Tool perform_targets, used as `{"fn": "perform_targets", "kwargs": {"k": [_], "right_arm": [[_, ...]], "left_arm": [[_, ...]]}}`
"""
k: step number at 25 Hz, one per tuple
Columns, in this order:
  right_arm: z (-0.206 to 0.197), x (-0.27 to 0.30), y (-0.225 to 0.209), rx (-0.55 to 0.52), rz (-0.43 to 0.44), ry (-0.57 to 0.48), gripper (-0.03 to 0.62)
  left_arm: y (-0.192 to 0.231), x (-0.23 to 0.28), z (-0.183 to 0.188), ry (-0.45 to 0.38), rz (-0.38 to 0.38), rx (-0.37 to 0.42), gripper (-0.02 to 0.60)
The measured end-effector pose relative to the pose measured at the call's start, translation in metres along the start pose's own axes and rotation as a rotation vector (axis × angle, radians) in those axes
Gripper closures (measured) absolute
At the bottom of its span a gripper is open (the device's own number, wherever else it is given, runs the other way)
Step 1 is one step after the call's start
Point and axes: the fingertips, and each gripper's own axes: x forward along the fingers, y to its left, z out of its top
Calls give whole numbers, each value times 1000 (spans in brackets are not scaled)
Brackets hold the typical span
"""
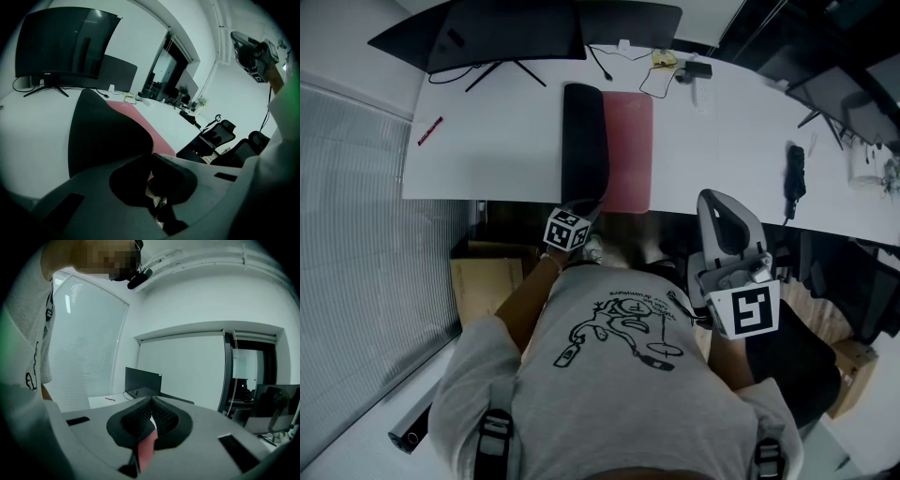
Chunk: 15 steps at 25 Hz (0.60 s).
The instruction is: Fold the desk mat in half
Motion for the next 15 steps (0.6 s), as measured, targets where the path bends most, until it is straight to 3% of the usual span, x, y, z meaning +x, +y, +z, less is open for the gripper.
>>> {"fn": "perform_targets", "kwargs": {"k": [15], "right_arm": [[-2, -7, -19, 5, -3, 4, 588]], "left_arm": [[-16, 16, 9, 4, -13, 8, 551]]}}
